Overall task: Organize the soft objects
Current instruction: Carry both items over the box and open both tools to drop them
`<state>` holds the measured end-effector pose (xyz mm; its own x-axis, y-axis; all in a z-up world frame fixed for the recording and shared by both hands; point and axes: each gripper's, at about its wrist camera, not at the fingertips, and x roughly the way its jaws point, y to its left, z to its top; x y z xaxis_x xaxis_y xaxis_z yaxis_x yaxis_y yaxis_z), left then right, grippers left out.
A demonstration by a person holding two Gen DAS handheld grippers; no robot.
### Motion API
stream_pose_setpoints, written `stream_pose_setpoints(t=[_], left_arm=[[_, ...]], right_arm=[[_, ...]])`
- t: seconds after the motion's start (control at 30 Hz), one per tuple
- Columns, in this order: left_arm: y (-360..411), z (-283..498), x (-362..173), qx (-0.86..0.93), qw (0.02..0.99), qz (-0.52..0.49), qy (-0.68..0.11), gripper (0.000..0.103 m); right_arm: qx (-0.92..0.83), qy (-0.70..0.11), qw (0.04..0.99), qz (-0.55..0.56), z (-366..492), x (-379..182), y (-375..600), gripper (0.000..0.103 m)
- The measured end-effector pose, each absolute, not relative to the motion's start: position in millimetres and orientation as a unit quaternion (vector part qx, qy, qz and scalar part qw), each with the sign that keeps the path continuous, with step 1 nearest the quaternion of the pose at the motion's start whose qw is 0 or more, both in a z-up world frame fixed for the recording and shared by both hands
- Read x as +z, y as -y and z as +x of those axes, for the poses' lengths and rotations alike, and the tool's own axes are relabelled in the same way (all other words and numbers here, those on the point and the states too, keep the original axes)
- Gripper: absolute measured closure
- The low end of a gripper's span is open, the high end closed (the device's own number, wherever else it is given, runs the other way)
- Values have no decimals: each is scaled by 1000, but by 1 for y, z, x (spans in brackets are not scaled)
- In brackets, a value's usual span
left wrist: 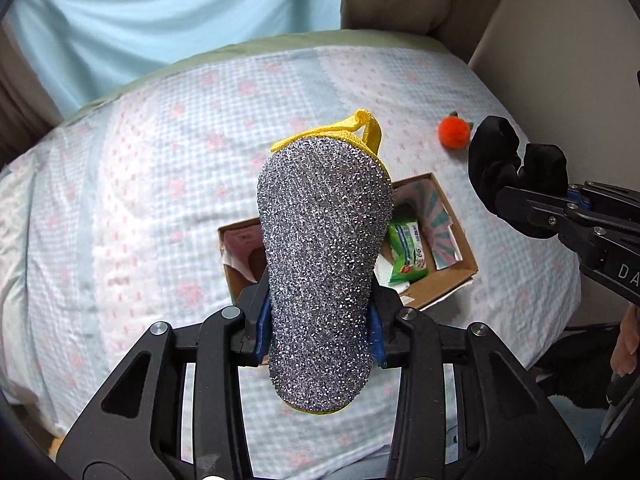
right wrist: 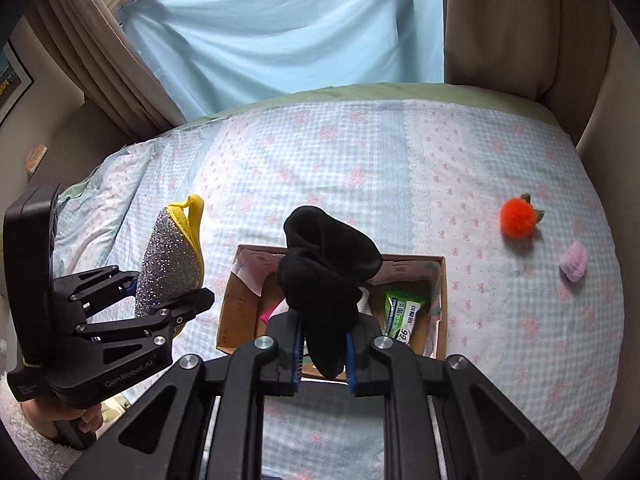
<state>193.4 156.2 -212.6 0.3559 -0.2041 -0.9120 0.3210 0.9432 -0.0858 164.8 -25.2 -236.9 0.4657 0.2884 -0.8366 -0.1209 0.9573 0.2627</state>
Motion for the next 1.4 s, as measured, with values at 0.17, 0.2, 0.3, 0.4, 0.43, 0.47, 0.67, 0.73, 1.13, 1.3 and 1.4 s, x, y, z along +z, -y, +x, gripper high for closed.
stream_pose_setpoints(t=[0.17, 0.2, 0.3, 0.4, 0.43, 0.47, 0.67, 0.73, 1.13, 1.3, 1.4], left_arm=[[-172, 215, -256, -169, 796, 65, -578, 69], [-173, 220, -265, -167, 791, 66, -585, 69], [-173, 231, -291, -175, 768, 56, -613, 69], [-163, 243, -320, -185, 745, 66, -638, 69], [-161, 244, -328, -188, 737, 69, -645, 69], [-160, 245, -336, -190, 730, 70, -652, 69], [-143, 248, -368, -212, 699, 103, -676, 69], [-137, 246, -371, -227, 694, 113, -673, 59], [-146, 244, -375, -220, 686, 89, -688, 0], [-150, 239, -372, -207, 691, 85, -687, 0], [-150, 236, -365, -200, 698, 92, -682, 0]], right_arm=[[99, -543, 826, 116, 183, -270, 13, 88], [93, -551, 820, 123, 186, -278, 11, 88], [76, -579, 799, 145, 197, -302, 9, 88], [54, -604, 777, 169, 207, -324, 9, 88], [49, -610, 771, 175, 210, -330, 9, 88], [44, -616, 766, 179, 212, -336, 8, 88], [33, -646, 741, 183, 221, -359, -1, 88], [29, -654, 731, 194, 224, -366, 1, 88], [-20, -630, 741, 230, 218, -370, 28, 0], [4, -619, 747, 242, 211, -368, 27, 0], [13, -606, 756, 248, 207, -361, 27, 0]])
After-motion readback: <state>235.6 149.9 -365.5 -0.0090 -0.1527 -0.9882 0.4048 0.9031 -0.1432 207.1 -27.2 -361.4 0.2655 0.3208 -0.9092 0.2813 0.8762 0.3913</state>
